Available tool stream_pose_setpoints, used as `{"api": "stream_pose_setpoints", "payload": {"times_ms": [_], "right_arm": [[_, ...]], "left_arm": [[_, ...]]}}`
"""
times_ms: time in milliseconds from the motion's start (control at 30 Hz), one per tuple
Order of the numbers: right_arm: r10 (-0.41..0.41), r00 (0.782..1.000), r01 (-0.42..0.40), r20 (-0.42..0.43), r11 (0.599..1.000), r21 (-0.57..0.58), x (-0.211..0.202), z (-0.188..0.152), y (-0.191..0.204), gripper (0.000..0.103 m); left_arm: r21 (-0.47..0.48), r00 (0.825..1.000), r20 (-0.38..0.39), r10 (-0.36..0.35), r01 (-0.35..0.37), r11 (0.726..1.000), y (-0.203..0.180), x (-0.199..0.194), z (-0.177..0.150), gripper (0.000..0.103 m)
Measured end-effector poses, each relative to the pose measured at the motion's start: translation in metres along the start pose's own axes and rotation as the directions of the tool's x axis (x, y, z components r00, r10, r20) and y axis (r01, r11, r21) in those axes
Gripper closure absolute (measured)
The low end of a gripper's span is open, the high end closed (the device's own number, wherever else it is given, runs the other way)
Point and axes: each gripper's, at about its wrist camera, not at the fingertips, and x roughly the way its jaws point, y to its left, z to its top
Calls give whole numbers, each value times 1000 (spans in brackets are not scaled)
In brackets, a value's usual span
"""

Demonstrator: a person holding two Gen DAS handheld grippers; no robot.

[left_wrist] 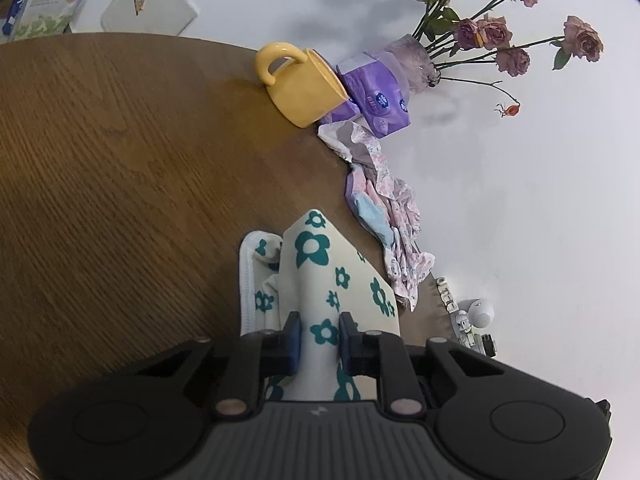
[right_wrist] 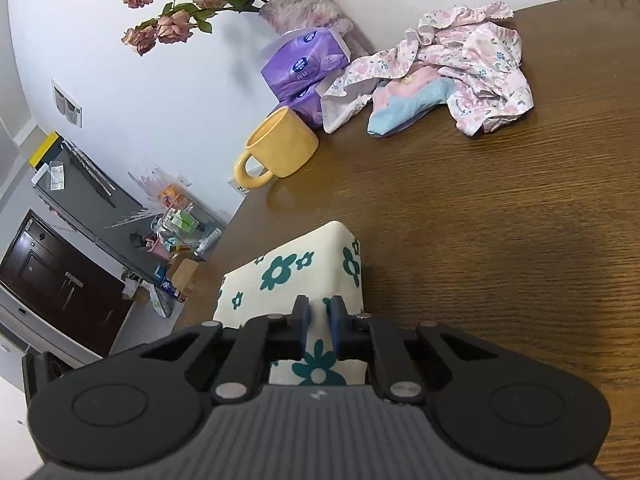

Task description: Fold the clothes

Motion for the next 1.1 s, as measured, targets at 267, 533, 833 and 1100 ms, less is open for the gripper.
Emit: {"api": "stream_pose_setpoints", "payload": {"times_ms": [267,533,833,1100], "right_arm": [[-5,1000,5,-11,999,35,-17,-8,1,79],[-38,999,38,-6,999,-21,-19,-17,10,89],[-33,999,33,-1,999,-20,-22,-18,8,98],[-32,999,32,-38,999,21,-31,-26,3,74]], "left_arm": [[-41,1000,-20,-1,0,999,2,-12,-4,57],[11,1000,-20,25,-24,1000,-6,-12,-12,75],[-8,1000,-14,21,-21,1000,-4,-12,-16,74],[-8,997,-72,26,-26,1000,-1,-22,-23,52]]}}
